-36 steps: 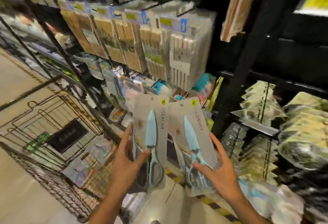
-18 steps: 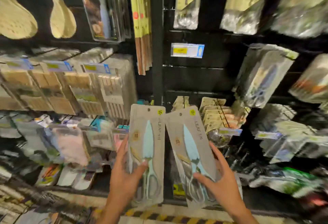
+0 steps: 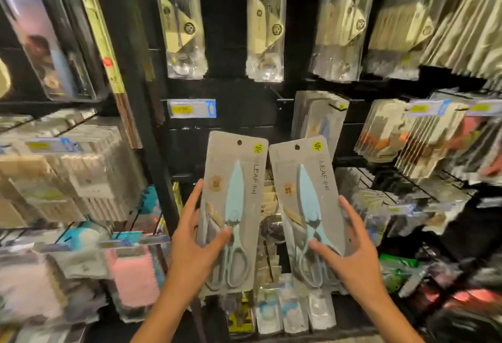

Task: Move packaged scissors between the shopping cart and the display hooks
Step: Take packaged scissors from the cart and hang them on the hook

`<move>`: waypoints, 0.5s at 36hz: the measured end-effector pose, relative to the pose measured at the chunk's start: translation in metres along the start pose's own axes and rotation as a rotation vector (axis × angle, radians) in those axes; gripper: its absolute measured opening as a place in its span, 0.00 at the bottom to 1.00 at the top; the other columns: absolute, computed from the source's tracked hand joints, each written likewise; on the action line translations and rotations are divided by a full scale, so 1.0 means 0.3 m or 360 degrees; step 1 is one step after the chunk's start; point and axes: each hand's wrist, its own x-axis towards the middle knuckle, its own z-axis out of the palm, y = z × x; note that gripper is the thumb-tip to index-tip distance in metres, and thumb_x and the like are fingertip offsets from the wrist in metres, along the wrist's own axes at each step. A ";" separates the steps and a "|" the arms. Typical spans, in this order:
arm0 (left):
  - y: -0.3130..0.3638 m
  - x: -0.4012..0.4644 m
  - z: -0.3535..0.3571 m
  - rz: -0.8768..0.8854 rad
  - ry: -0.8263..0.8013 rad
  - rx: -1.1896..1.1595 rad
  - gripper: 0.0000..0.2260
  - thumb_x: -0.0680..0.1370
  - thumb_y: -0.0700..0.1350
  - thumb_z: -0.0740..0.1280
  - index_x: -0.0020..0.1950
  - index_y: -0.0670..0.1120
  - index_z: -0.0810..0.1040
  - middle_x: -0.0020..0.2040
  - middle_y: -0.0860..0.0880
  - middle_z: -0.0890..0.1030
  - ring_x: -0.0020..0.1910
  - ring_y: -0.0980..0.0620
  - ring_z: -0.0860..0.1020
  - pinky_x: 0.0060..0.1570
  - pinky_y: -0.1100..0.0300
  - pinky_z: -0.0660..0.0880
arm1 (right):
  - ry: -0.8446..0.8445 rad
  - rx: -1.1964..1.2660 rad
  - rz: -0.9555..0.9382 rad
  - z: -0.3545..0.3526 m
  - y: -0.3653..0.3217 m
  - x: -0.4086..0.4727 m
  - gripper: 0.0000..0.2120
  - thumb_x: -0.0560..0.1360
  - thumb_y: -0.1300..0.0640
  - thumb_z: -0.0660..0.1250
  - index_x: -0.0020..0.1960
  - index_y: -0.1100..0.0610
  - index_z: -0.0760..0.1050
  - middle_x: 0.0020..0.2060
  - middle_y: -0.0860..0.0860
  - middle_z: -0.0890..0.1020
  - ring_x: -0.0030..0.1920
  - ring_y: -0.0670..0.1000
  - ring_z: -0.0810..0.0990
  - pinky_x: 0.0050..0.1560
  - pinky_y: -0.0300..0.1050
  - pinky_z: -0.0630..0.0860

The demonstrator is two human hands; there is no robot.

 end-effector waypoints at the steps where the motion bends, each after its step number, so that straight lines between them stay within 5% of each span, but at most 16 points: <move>1: 0.013 0.012 0.030 0.0013 0.0004 -0.0009 0.40 0.73 0.42 0.76 0.77 0.67 0.60 0.69 0.75 0.69 0.68 0.70 0.71 0.56 0.76 0.73 | -0.0005 0.0014 -0.0023 -0.023 0.002 0.027 0.44 0.65 0.53 0.80 0.74 0.34 0.63 0.66 0.24 0.70 0.62 0.27 0.72 0.53 0.27 0.77; 5: 0.058 0.054 0.154 0.0029 0.0013 -0.0008 0.40 0.73 0.44 0.76 0.77 0.69 0.60 0.71 0.66 0.73 0.68 0.64 0.74 0.59 0.67 0.76 | -0.0019 0.0052 -0.0061 -0.120 0.037 0.121 0.43 0.66 0.54 0.79 0.73 0.31 0.63 0.66 0.24 0.70 0.63 0.30 0.73 0.54 0.32 0.79; 9: 0.090 0.090 0.284 0.0050 0.0028 -0.0009 0.40 0.73 0.36 0.75 0.77 0.64 0.62 0.70 0.68 0.70 0.65 0.71 0.73 0.51 0.77 0.74 | -0.0034 0.0125 -0.0038 -0.216 0.097 0.196 0.43 0.66 0.54 0.80 0.72 0.29 0.63 0.66 0.27 0.71 0.63 0.34 0.75 0.55 0.38 0.81; 13: 0.102 0.117 0.411 0.0043 0.0080 0.0077 0.41 0.72 0.41 0.77 0.77 0.66 0.61 0.69 0.74 0.69 0.68 0.71 0.70 0.66 0.63 0.71 | -0.0094 0.0210 -0.0001 -0.312 0.151 0.271 0.44 0.68 0.57 0.80 0.73 0.30 0.63 0.63 0.25 0.73 0.62 0.36 0.77 0.58 0.43 0.81; 16: 0.114 0.125 0.453 0.0058 0.0103 0.0133 0.41 0.72 0.42 0.77 0.78 0.64 0.61 0.68 0.79 0.67 0.67 0.76 0.67 0.65 0.68 0.68 | -0.0122 0.0222 0.0024 -0.333 0.179 0.306 0.44 0.68 0.58 0.80 0.73 0.29 0.63 0.64 0.26 0.73 0.64 0.38 0.77 0.62 0.49 0.81; 18: 0.112 0.136 0.495 0.0058 0.0126 0.0141 0.41 0.73 0.41 0.77 0.78 0.66 0.61 0.70 0.75 0.67 0.69 0.71 0.69 0.68 0.62 0.69 | -0.0162 0.0223 0.0020 -0.361 0.195 0.340 0.44 0.68 0.56 0.80 0.73 0.30 0.63 0.66 0.26 0.71 0.65 0.36 0.75 0.63 0.49 0.80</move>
